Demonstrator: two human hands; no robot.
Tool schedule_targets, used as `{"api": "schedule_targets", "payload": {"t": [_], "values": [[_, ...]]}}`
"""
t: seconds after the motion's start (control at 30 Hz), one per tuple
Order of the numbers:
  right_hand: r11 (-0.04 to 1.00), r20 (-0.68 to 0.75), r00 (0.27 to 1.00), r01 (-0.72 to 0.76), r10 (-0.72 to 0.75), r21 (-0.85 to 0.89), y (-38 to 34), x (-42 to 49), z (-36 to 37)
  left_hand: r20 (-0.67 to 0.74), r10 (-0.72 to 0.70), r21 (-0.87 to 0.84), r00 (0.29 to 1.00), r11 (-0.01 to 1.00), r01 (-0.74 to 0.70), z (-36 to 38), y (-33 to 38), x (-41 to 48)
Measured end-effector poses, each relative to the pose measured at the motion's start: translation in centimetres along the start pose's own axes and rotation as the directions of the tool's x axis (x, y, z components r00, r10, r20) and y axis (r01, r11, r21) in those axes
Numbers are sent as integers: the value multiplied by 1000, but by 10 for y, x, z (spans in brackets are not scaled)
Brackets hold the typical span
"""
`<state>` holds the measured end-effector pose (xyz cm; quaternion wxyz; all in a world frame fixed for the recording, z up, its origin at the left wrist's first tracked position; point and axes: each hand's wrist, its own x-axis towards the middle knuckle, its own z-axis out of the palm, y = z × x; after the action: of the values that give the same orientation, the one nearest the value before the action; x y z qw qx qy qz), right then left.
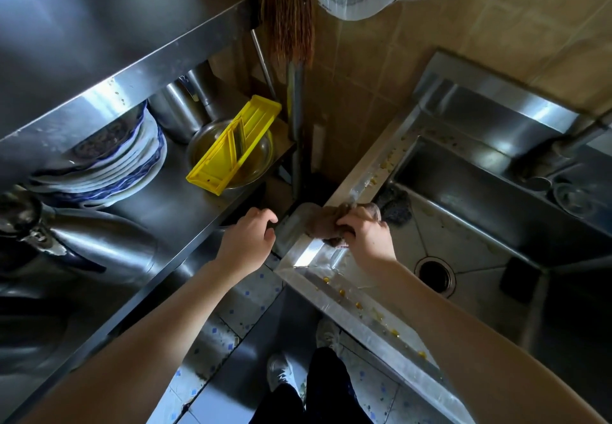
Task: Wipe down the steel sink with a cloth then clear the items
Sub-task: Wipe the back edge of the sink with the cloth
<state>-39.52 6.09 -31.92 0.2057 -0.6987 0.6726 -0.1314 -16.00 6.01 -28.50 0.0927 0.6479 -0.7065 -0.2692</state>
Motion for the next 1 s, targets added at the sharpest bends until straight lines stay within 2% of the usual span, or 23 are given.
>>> {"api": "schedule_targets", "payload": {"t": [0.13, 0.27, 0.37, 0.6, 0.77, 1.0], "values": [[998, 0, 1000, -29, 29, 53, -10, -24, 14, -12, 30, -16, 999, 999, -30, 7, 0, -8], [973, -59, 985, -149, 162, 176, -22, -32, 23, 27, 14, 1, 1000, 1000, -14, 17, -1, -13], [975, -49, 979, -192, 198, 110, -31, -29, 30, 52, 22, 22, 998, 999, -23, 24, -2, -16], [975, -113, 970, -206, 215, 83, -26, -8, 31, 38, 26, -3, 999, 1000, -26, 38, -3, -17], [968, -142, 957, -249, 252, 35, -6, 28, 16, 95, 10, -11, 995, 1000, -9, 45, -1, -10], [935, -150, 924, -352, 353, 33, 25, 91, -21, 76, 114, 12, 991, 993, -115, 55, 17, 5]]}}
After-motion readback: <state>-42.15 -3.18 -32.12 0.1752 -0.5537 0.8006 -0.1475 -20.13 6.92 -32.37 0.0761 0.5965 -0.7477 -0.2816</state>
